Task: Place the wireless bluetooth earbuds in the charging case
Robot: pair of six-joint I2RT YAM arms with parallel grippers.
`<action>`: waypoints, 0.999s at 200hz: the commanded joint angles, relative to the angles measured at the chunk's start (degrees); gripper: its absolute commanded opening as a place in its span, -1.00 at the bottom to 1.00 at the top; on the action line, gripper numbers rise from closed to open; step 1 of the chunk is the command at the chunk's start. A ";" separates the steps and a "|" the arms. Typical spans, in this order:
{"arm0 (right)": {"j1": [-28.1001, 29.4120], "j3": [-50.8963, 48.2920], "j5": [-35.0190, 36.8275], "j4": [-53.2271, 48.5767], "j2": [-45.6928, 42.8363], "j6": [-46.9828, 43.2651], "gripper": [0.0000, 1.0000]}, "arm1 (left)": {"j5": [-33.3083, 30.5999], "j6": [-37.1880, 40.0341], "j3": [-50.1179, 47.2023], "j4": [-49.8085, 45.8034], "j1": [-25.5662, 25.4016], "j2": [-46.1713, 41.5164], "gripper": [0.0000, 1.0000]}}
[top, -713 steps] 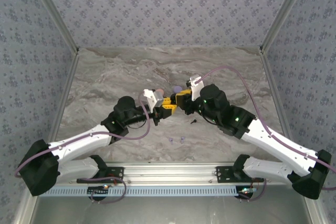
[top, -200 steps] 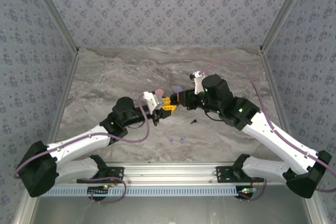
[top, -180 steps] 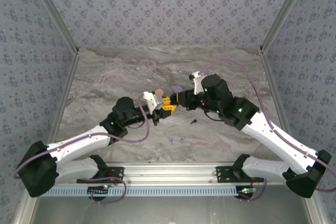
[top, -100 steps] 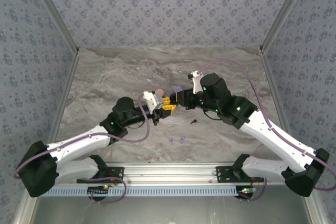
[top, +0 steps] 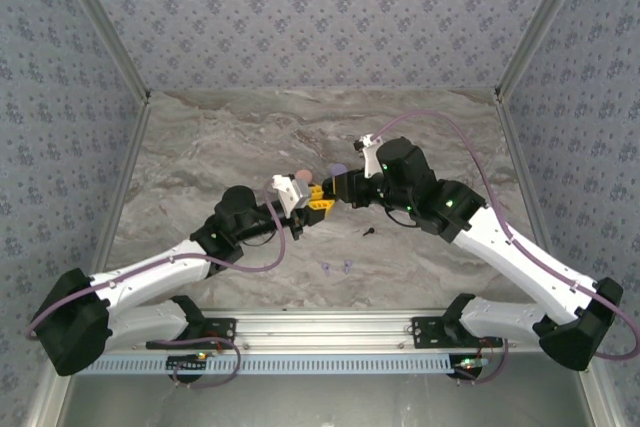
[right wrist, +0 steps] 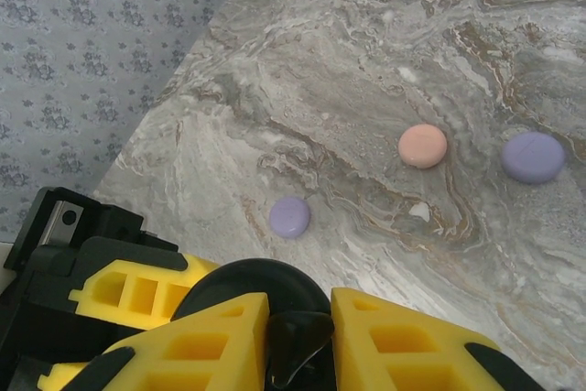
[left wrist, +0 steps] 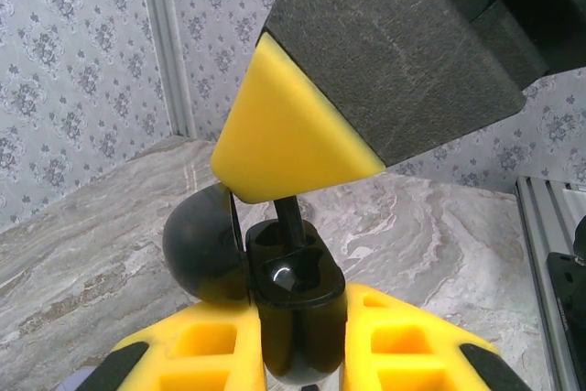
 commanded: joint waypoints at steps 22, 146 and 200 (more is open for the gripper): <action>1.57 3.37 1.25 -3.81 2.26 -1.85 -0.46 | 0.85 -0.34 1.69 4.39 -0.63 0.38 -0.86; 2.91 6.25 7.45 -7.98 4.07 1.52 -0.43 | -2.25 -1.36 1.79 5.91 -0.66 2.17 -0.86; 3.02 7.10 9.19 -8.95 3.75 1.87 -0.39 | -2.56 -1.45 1.50 6.50 -0.70 2.66 -0.86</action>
